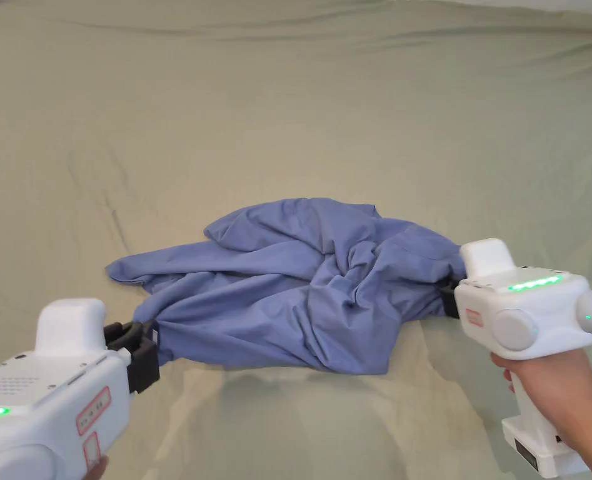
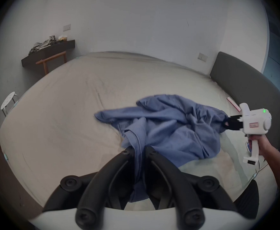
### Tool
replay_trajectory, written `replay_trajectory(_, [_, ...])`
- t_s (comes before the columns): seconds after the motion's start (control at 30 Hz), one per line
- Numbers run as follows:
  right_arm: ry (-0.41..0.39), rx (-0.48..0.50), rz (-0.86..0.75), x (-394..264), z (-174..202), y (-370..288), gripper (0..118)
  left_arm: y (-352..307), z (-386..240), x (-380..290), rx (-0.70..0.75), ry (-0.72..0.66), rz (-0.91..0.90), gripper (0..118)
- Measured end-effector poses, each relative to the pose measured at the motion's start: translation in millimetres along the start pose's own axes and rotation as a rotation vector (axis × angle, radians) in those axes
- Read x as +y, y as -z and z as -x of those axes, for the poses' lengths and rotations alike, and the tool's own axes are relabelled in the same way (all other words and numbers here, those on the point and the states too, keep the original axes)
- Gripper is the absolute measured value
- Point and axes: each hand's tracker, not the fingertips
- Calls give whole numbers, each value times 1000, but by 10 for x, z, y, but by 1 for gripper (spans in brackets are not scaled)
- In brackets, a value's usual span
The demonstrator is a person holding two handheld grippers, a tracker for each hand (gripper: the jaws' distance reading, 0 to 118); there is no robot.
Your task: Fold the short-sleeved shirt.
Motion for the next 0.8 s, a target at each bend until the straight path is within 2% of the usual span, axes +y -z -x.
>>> replay_trajectory(0.07, [67,8,-60,89,-180,-319,15,-96,66,125,28,9,-57,10])
replay_trajectory(0.27, [198,-37,-277,325,-604,-1342,15,-505,282,628,55,-32,-220,10])
replay_trajectory(0.43, [281,-71,-482,475,-842,-2175,15,-958,363,1133,49,-59,-386,10])
replay_trajectory(0.6, [298,-105,-650,690,-893,-2824,15,-1374,262,1573,16,-40,-510,10])
replay_trajectory(0.67, [281,-141,-714,823,-706,-3131,15,-1515,200,1725,19,-24,-555,10])
replay_trajectory(0.8, [247,-204,-813,1049,-645,-3569,15,-1756,122,2062,0,-6,-628,10])
